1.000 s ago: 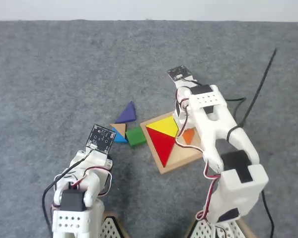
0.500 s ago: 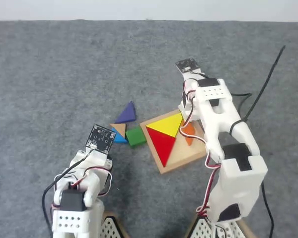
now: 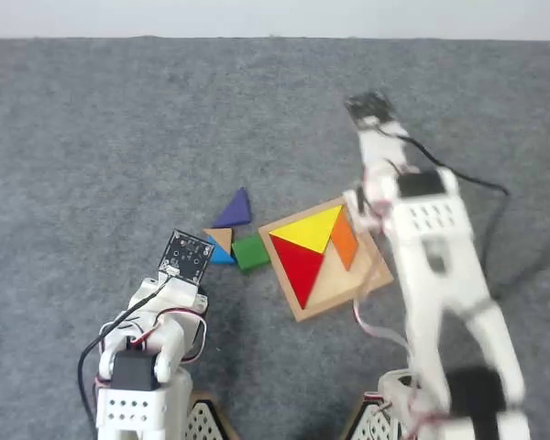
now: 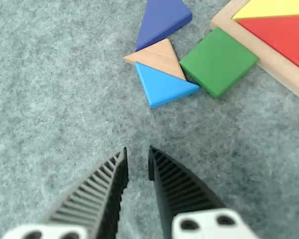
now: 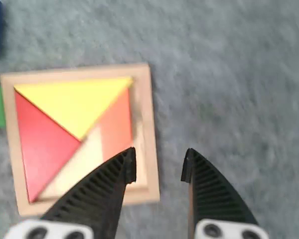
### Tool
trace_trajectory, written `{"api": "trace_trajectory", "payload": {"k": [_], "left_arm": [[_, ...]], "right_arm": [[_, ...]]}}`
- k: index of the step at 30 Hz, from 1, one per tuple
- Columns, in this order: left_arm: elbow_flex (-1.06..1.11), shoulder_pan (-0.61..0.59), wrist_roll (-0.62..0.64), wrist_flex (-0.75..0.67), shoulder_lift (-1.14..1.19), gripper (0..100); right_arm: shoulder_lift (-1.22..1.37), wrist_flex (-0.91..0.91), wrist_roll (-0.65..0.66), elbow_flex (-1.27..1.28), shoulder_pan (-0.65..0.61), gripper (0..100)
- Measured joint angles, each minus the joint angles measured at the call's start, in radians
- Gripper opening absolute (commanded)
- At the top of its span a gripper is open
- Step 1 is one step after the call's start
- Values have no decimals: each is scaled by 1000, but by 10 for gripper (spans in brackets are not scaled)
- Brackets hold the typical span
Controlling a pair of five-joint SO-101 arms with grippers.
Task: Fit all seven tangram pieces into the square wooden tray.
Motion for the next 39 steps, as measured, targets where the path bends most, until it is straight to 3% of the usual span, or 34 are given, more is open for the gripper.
{"api": "trace_trajectory", "payload": {"k": [7,9,14,21,28,34,39], "left_arm": [[0,-3,-3,0,0,66],[0,-18,-60,-9,0,66],[-15,-138,-304,-115,0,66],[-267,-206,-321,-69,64,113],[-672,-198,-321,28,629,149],[-979,-63,-218,29,1254,150],[-1076,49,-163,-51,1557,152]], "right_arm": [[-419,-40,35,411,66,165],[-496,-44,58,496,100,143],[-569,-49,115,608,229,4],[-580,-178,181,781,400,8],[-580,-250,189,867,436,9],[-580,-292,190,896,433,9],[-580,-296,190,896,433,9]]}}
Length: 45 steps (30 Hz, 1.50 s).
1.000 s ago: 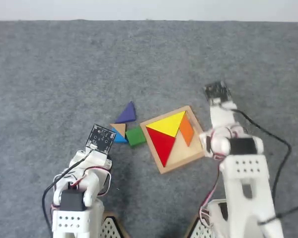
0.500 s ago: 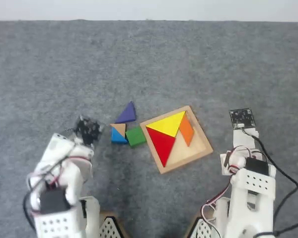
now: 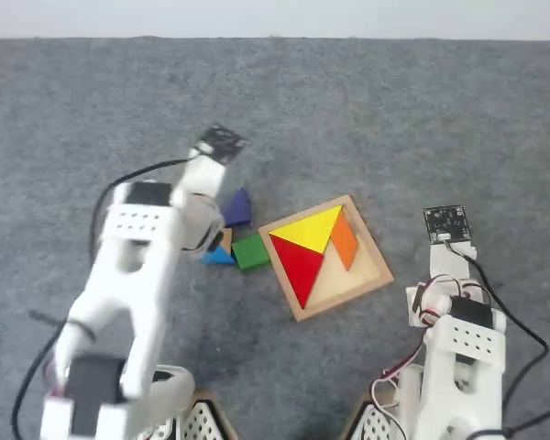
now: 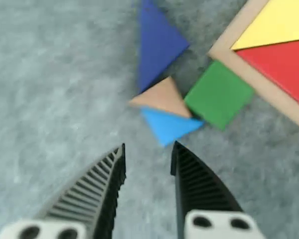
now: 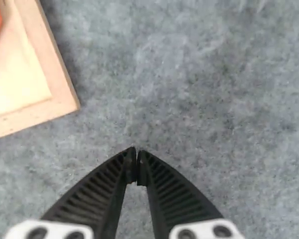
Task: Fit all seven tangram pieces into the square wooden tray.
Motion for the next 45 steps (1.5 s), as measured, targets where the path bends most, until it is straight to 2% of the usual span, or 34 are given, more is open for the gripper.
{"api": "trace_trajectory", "payload": {"k": [3,8,17,23,31,38,42,45], "left_arm": [[-11,38,21,-80,110,154],[-11,43,35,-195,261,231],[-106,40,38,-250,413,243],[-210,35,38,-164,503,235],[-287,-72,-8,-72,551,206],[-242,-149,-81,-18,430,145],[-187,-150,-86,-15,350,153],[-155,-150,-86,-15,296,196]], "right_arm": [[0,0,0,0,0,9],[0,0,0,0,0,9],[0,0,0,0,0,9],[0,0,0,0,0,9],[0,0,0,0,0,9],[0,-9,0,0,0,9],[0,-15,0,0,0,9],[0,-15,0,0,0,9]]}}
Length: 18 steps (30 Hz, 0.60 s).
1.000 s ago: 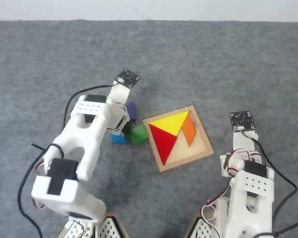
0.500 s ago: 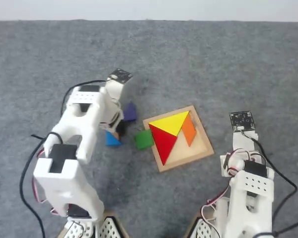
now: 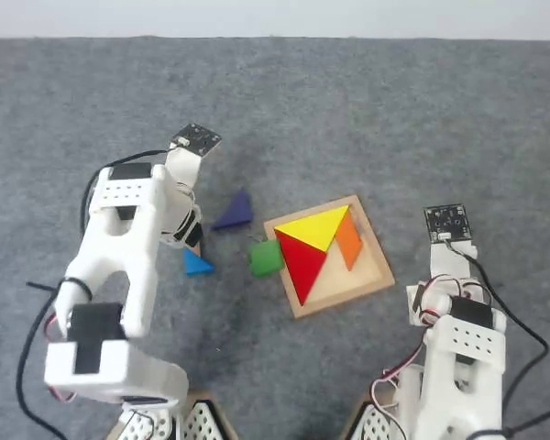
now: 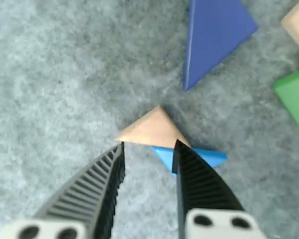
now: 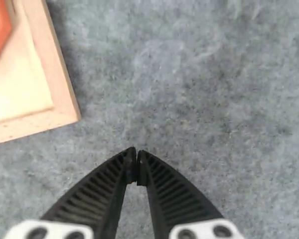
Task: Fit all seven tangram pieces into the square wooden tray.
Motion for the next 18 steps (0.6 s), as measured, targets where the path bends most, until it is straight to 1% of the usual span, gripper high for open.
{"api": "trace_trajectory", "payload": {"k": [3,6,9,14,18], "left_arm": [[29,-23,-37,0,-29,203],[60,-26,-72,-37,-31,203],[63,-25,-80,-66,-21,203],[61,-21,-87,-146,60,203],[46,-21,-87,-166,83,202]], "right_arm": [[0,0,0,0,0,9],[0,0,0,0,0,9],[0,0,0,0,0,9],[0,0,0,0,0,9],[0,0,0,0,0,9]]}}
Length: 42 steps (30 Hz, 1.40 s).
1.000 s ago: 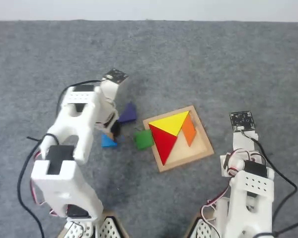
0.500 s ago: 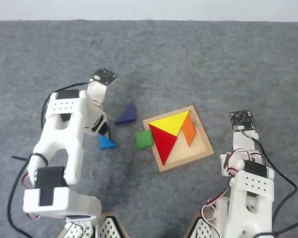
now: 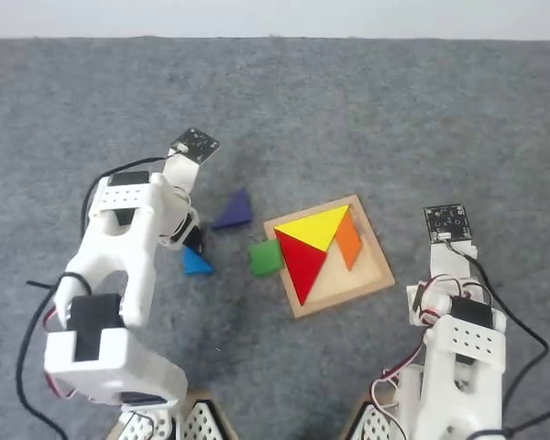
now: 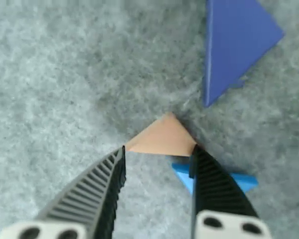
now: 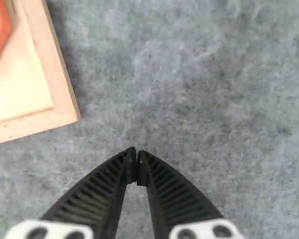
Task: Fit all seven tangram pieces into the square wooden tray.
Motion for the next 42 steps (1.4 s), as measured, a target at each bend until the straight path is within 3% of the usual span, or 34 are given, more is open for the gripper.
{"api": "trace_trajectory", "payload": {"k": [8,14,21,24,30,37,42], "left_arm": [[-114,28,37,-2,84,202],[-247,35,198,35,170,204],[-261,38,460,80,206,207],[-310,43,503,83,261,207],[-476,48,512,101,370,201],[-557,91,453,123,419,107],[-575,107,420,206,427,162]], "right_arm": [[0,0,0,0,0,9],[0,0,0,0,0,9],[0,0,0,0,0,9],[0,0,0,0,0,9],[0,0,0,0,0,9],[0,0,0,0,0,9],[0,0,0,0,0,9]]}}
